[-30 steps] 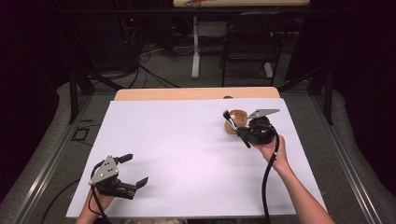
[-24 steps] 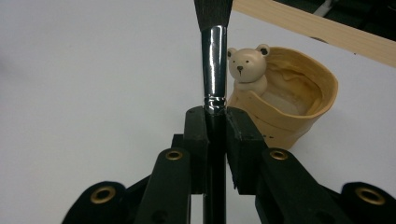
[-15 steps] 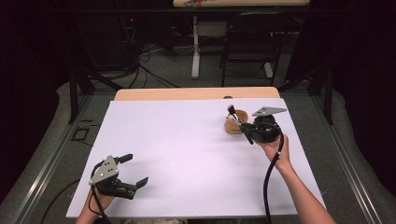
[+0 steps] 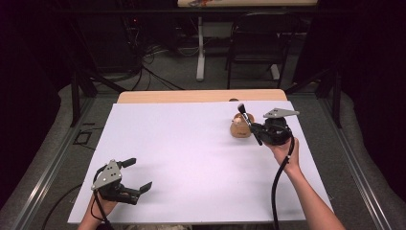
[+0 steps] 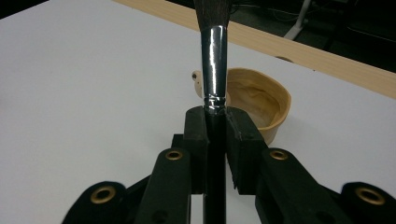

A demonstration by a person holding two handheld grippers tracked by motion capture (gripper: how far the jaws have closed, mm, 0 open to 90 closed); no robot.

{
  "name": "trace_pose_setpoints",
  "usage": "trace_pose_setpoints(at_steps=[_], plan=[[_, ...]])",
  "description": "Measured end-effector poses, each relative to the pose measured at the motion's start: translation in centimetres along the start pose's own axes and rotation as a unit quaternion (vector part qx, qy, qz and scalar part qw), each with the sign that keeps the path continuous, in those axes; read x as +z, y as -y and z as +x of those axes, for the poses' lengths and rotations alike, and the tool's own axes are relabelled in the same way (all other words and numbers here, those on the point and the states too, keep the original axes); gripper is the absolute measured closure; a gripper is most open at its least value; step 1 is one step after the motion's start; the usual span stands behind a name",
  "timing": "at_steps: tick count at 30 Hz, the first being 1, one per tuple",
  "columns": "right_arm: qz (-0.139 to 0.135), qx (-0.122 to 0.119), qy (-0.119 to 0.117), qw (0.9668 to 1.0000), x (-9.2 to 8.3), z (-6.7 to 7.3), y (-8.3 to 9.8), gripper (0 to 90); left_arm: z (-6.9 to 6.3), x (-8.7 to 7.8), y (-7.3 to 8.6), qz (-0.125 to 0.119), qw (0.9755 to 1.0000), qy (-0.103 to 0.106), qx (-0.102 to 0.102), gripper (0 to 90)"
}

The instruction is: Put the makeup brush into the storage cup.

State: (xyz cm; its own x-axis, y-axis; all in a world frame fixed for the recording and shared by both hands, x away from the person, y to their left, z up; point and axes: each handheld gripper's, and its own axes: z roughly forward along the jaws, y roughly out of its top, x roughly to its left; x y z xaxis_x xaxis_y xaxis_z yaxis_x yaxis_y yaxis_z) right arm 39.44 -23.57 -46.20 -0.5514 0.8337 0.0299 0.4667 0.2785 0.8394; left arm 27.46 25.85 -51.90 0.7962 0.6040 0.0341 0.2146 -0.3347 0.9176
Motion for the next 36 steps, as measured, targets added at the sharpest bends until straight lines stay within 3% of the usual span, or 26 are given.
trace_pose_setpoints(at_steps=[19, 36], plan=[[-0.026, 0.011, 0.017, 0.9995, 0.0, -0.6, -0.1, 79.0, 0.0, 0.1, 0.0, 0.003, 1.0, 0.001, 0.0, 0.2], [-0.046, 0.021, 0.022, 0.9985, 1.0, -0.9, -0.5, 79.1, -0.1, 0.1, 0.0, 0.002, 1.0, 0.003, 0.001, 0.2]])
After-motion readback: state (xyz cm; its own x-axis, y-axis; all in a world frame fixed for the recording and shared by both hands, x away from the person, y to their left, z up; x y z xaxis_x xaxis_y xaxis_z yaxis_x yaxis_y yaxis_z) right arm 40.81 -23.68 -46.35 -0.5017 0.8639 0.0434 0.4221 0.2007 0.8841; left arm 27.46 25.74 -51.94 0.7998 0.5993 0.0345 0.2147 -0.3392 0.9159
